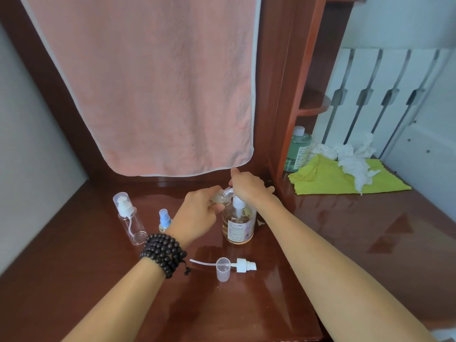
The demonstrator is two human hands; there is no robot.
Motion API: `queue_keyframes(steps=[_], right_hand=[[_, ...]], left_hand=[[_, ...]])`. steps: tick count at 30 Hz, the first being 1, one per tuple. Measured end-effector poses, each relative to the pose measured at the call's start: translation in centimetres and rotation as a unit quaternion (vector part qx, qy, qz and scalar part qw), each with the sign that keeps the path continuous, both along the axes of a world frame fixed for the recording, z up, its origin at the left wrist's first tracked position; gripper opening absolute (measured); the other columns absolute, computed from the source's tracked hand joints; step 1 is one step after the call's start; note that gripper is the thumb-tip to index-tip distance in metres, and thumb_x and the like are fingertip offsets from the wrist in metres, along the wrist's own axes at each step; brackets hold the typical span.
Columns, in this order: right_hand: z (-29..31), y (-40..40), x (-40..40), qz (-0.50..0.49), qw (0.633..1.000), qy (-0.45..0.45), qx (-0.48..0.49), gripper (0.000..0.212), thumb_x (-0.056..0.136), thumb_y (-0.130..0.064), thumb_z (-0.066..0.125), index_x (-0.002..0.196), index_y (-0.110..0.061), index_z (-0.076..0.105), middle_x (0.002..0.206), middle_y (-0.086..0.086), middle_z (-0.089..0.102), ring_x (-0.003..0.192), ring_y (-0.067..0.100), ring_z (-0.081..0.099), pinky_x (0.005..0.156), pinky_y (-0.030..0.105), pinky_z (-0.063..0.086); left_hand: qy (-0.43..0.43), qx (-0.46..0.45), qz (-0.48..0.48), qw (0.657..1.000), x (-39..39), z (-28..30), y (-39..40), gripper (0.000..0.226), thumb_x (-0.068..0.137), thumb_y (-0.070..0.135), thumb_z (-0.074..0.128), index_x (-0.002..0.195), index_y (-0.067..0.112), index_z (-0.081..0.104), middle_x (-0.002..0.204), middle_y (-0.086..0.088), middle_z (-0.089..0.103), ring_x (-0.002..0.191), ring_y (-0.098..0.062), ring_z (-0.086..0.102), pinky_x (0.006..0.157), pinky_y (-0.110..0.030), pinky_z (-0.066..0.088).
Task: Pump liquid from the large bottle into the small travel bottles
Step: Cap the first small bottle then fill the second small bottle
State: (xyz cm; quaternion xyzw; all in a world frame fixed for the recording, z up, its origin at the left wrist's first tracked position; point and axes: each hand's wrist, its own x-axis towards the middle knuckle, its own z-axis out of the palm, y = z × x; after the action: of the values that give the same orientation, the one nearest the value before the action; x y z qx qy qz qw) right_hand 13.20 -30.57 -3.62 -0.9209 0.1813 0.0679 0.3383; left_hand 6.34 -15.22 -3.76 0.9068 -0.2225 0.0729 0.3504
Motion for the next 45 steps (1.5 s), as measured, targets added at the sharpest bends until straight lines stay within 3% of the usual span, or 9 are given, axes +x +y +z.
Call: queue_keyframes(steps=[6,10,18,23,29,35,39,42,45], right_hand=[[0.6,-0.3,-0.1,0.005,1.0,-0.026,-0.004,0.073,0.098,-0.05,0.009,0.135,-0.019,0.063,0.14,0.008,0.061,0.133,0.035,0.045,0.112,0.06,0.02],[0.4,-0.1,0.1,-0.017,1.0,-0.013,-0.015,0.056,0.105,-0.032,0.017,0.154,-0.022,0.042,0.151,0.012,0.05,0.141,0.041,0.034,0.113,0.064,0.015],[0.4,-0.2,-0.8,-0.004,0.998,0.015,-0.056,0.063,0.108,-0.042,0.013,0.146,-0.009,0.051,0.151,0.016,0.05,0.146,0.038,0.032,0.117,0.061,0.011],[0.8,-0.1,-0.9,0.019,0.997,-0.034,-0.072,0.058,0.104,-0.035,0.014,0.134,-0.013,0.059,0.14,0.013,0.058,0.133,0.037,0.043,0.111,0.059,0.018],[1.9,-0.1,-1.4,0.017,0.994,-0.081,-0.066,0.06,0.106,-0.035,0.011,0.138,-0.018,0.059,0.135,0.013,0.061,0.131,0.039,0.048,0.109,0.063,0.017],[2.0,-0.4,-1.4,0.014,0.989,-0.12,-0.079,0.057,0.105,-0.034,0.014,0.123,-0.016,0.065,0.125,0.01,0.065,0.122,0.038,0.054,0.107,0.06,0.022],[2.0,-0.3,-1.6,0.007,0.984,-0.147,-0.099,0.059,0.106,-0.039,0.017,0.113,-0.015,0.07,0.113,0.01,0.069,0.113,0.035,0.058,0.105,0.057,0.024],[2.3,-0.1,-2.0,0.0,0.976,-0.178,-0.123,0.06,0.106,-0.041,0.019,0.104,-0.014,0.073,0.104,0.011,0.071,0.105,0.033,0.06,0.101,0.053,0.027],[2.6,-0.1,-2.5,0.001,0.966,-0.217,-0.138,0.052,0.106,-0.037,0.024,0.089,-0.015,0.068,0.095,0.009,0.07,0.098,0.032,0.06,0.094,0.049,0.027]], left_hand=[[-0.005,-0.004,-0.001,1.0,-0.2,0.5,0.1,0.01,0.09,0.011,0.06,0.09,0.021,0.058,0.071,0.008,0.057,0.069,-0.003,0.051,0.061,-0.011,0.035],[-0.015,-0.001,-0.002,1.0,0.0,0.2,0.1,0.009,0.09,0.01,0.061,0.095,0.017,0.06,0.076,0.006,0.06,0.073,-0.009,0.052,0.064,-0.011,0.036],[-0.017,0.01,-0.002,1.0,0.1,-0.2,-0.2,0.011,0.089,0.01,0.063,0.098,0.016,0.061,0.085,0.005,0.065,0.076,-0.009,0.053,0.066,-0.007,0.035],[0.002,-0.014,0.004,1.0,-0.4,0.1,0.0,0.014,0.088,0.01,0.061,0.088,0.024,0.058,0.069,0.012,0.057,0.066,-0.002,0.05,0.06,-0.012,0.034],[0.002,-0.043,0.019,0.999,-0.3,0.7,0.1,0.018,0.085,0.012,0.066,0.099,0.023,0.063,0.069,0.015,0.059,0.068,0.003,0.055,0.062,-0.007,0.036],[0.024,-0.067,0.044,0.996,-0.3,0.3,0.7,0.024,0.086,0.013,0.067,0.108,0.022,0.063,0.072,0.012,0.062,0.071,-0.009,0.059,0.066,-0.022,0.039],[0.035,-0.081,0.063,0.994,-0.7,0.3,1.0,0.024,0.086,0.013,0.068,0.109,0.021,0.063,0.076,0.005,0.068,0.073,-0.014,0.063,0.064,-0.021,0.044],[0.048,-0.116,0.077,0.989,-1.2,0.7,1.2,0.022,0.087,0.012,0.067,0.106,0.021,0.063,0.079,0.003,0.071,0.073,-0.01,0.065,0.064,-0.014,0.047],[0.05,-0.153,0.075,0.984,-1.4,1.3,1.4,0.023,0.086,0.017,0.07,0.107,0.023,0.064,0.093,0.008,0.071,0.081,-0.005,0.068,0.076,-0.023,0.053]])
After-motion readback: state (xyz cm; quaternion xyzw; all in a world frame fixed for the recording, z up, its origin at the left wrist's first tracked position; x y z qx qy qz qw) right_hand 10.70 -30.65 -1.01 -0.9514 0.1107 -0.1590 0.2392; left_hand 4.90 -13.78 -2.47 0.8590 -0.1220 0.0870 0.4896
